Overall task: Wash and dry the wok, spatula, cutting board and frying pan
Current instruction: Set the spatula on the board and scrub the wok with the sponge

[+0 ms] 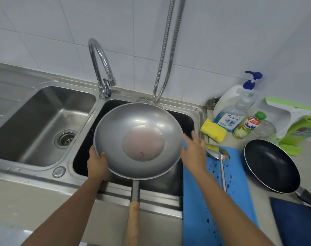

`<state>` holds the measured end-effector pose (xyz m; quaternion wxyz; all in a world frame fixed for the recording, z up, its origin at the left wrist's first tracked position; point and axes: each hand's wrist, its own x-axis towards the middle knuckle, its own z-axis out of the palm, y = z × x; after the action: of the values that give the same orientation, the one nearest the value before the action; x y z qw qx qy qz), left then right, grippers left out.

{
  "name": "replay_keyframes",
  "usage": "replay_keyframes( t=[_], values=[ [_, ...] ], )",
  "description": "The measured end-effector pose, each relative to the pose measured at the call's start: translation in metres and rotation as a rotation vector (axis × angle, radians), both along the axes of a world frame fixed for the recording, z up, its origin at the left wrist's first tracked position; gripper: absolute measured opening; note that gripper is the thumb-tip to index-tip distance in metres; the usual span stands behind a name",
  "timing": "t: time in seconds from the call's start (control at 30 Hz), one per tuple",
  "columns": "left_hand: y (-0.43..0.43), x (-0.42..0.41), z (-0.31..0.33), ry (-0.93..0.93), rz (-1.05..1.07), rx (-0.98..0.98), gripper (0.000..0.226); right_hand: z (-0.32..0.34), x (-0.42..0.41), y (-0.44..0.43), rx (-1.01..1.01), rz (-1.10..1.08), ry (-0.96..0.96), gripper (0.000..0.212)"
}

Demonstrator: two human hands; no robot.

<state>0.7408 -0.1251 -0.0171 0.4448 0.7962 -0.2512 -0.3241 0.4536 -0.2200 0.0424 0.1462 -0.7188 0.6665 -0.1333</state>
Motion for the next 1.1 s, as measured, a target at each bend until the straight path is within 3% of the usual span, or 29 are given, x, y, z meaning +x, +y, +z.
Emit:
replay_keyframes(
  t=[0.1, 0.2, 0.33, 0.47, 0.53, 0.73, 0.9, 1.1],
  values=[
    [-0.001, 0.004, -0.002, 0.044, -0.014, 0.014, 0.052, -0.016, 0.038, 0.053, 0.167, -0.104, -0.361, 0.062],
    [-0.001, 0.011, -0.004, 0.09, -0.05, 0.028, 0.053, -0.019, 0.069, 0.087, 0.178, -0.335, -0.732, 0.075],
    [-0.002, 0.028, -0.008, 0.205, -0.131, 0.069, 0.053, -0.02, 0.092, 0.113, 0.306, -0.643, -0.901, 0.091],
    [-0.007, 0.046, -0.005, 0.342, -0.199, 0.076, 0.057, -0.033, 0.104, 0.111, 0.574, -0.758, -1.326, 0.053],
    [-0.005, 0.05, -0.006, 0.374, -0.211, 0.055, 0.059, -0.029, 0.112, 0.112, 0.513, -0.786, -1.334, 0.04],
    [-0.005, 0.068, -0.007, 0.549, -0.233, 0.044, 0.053, -0.007, 0.134, 0.122, 0.268, -0.776, -1.236, 0.037],
    [-0.018, 0.083, -0.007, 0.63, -0.352, 0.117, 0.024, 0.02, 0.131, 0.122, 0.09, -0.756, -1.176, 0.04],
    [-0.009, 0.053, -0.01, 0.761, -0.409, 0.147, 0.023, 0.044, 0.123, 0.127, -0.051, -0.655, -0.879, 0.047]
  ],
)
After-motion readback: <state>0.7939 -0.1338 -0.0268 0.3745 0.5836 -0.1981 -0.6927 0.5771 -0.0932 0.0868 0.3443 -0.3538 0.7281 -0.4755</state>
